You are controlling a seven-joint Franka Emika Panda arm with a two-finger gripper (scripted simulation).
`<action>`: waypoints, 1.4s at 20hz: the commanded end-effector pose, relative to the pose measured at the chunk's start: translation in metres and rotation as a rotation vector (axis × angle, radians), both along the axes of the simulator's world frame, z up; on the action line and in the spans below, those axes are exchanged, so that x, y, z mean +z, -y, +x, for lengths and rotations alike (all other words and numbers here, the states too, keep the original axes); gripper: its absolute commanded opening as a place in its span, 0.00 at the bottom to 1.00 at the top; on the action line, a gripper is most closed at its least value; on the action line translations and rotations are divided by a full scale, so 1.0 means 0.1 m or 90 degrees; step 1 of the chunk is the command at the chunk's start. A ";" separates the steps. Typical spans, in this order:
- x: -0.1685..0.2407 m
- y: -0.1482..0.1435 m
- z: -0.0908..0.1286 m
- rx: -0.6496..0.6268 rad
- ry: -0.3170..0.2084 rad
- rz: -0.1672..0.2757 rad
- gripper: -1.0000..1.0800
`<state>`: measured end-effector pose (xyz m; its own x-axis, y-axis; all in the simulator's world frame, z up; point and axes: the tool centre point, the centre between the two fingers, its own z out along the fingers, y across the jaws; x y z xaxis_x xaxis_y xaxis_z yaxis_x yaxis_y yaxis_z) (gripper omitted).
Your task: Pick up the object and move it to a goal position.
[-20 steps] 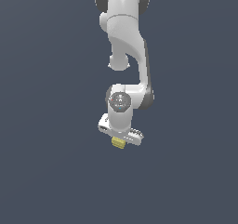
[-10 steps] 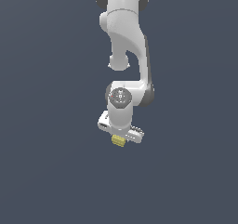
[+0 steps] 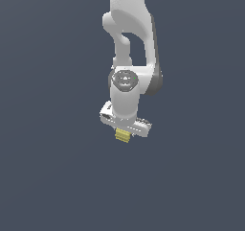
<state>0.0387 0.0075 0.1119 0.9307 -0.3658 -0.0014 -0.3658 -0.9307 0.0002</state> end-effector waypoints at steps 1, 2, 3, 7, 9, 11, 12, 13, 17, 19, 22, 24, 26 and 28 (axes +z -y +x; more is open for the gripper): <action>0.24 -0.01 -0.07 0.000 0.001 0.000 0.00; 0.34 -0.02 -0.11 0.000 0.001 0.000 0.00; 0.44 -0.02 -0.14 0.000 0.001 0.000 0.00; 0.87 -0.04 -0.27 0.000 0.001 0.000 0.00; 1.09 -0.05 -0.34 0.000 0.001 0.000 0.00; 1.30 -0.06 -0.40 0.000 0.001 0.000 0.00; 1.41 -0.07 -0.43 0.000 0.001 0.000 0.00; 1.51 -0.07 -0.46 0.000 0.001 0.000 0.00; 1.86 -0.09 -0.56 0.000 0.001 0.000 0.00; 2.02 -0.10 -0.60 0.000 0.001 0.000 0.00; 2.20 -0.11 -0.65 0.000 0.001 0.000 0.00; 2.29 -0.11 -0.67 0.000 0.001 0.000 0.00; 2.36 -0.11 -0.69 0.000 0.001 0.000 0.00; 2.40 -0.12 -0.69 0.000 0.001 0.000 0.00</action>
